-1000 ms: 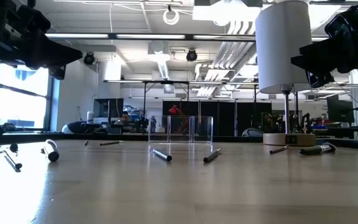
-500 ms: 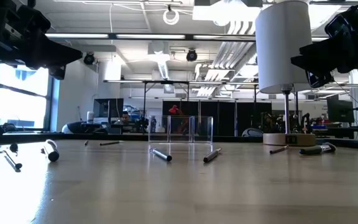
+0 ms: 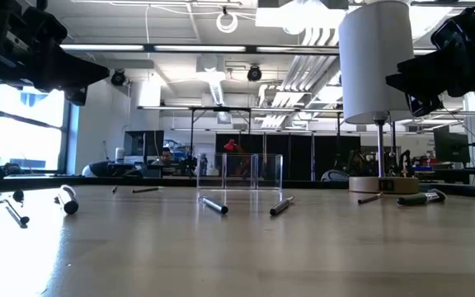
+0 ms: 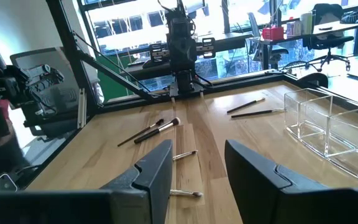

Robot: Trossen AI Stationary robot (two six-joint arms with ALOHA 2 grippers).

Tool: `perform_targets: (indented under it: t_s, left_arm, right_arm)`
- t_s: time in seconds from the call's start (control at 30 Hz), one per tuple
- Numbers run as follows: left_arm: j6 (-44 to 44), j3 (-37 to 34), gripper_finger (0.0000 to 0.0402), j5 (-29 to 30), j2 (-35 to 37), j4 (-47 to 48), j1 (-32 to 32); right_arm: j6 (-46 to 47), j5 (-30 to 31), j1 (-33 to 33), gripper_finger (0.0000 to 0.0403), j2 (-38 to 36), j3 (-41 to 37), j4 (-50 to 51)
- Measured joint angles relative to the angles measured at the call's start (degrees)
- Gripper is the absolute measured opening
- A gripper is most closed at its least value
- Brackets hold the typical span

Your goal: Pick & Place Makeup Brushes

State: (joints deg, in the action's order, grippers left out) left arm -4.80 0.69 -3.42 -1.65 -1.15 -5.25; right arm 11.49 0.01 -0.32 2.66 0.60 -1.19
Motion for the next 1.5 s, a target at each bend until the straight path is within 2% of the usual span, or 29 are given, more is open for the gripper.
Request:
perform_targets:
  t_s: [0.63,0.73,0.9,1.07,1.23,1.37,1.5]
  left_arm:
    - [-0.02,0.0,0.0002,-0.02,0.01,0.0,0.02]
    - [0.19,0.0,0.0002,-1.53,0.0,-0.72,0.02]
    - [-0.67,2.66,0.0001,-1.53,-2.1,1.67,0.02]
    - [-1.45,9.42,0.0001,4.68,-7.92,0.56,0.02]
    - [-4.38,18.44,0.0,14.1,-19.1,3.56,0.02]
    - [-10.07,26.56,0.0,24.22,-29.47,10.33,0.02]
    - [-10.87,33.02,0.0,35.79,-39.88,13.1,-0.01]
  right_arm:
    - [0.0,-0.01,0.01,0.0142,0.0,0.0,0.0]
    - [0.0,0.01,0.0,0.0142,-0.02,0.0,0.0]
    - [0.0,0.01,-0.01,0.0142,-0.02,0.0,0.0]
    - [0.0,-0.02,0.0,0.0142,0.0,0.0,0.0]
    - [0.0,0.01,-0.02,0.0142,-0.02,0.0,0.0]
    - [0.0,0.01,-0.02,0.0142,-0.01,0.0,0.0]
    - [0.0,-0.01,-0.01,0.0142,0.0,0.0,-0.01]
